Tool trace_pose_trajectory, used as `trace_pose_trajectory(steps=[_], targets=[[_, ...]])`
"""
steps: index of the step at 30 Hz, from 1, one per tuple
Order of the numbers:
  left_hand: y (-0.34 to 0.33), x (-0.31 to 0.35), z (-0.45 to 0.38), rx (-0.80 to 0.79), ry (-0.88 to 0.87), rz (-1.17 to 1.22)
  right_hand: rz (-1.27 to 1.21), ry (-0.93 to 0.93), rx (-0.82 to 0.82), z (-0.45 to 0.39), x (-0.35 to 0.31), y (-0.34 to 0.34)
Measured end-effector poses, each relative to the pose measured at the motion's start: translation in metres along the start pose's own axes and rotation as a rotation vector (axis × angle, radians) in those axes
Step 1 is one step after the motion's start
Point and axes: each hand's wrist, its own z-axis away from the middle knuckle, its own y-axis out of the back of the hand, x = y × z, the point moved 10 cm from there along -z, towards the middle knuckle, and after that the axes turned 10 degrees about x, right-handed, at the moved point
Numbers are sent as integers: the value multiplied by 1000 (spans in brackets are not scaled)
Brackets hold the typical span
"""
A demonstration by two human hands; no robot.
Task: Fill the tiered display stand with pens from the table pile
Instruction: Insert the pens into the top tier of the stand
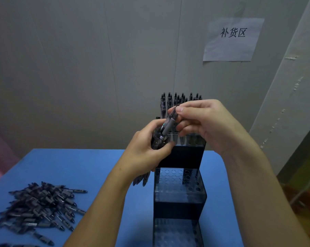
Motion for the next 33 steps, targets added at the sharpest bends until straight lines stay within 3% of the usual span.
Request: trace_pose_trajectory(steps=[6,21,28,33], targets=[[-6,4,4,-17,9,41,59,73,-37,6,-3,-2],[-16,8,22,15,35,124,-55,33,-71,26,13,1],[-14,12,20,65,36,104,-77,109,130,29,0,17],[-5,-1,20,120,83,69,-189,213,408,22,-22,67]])
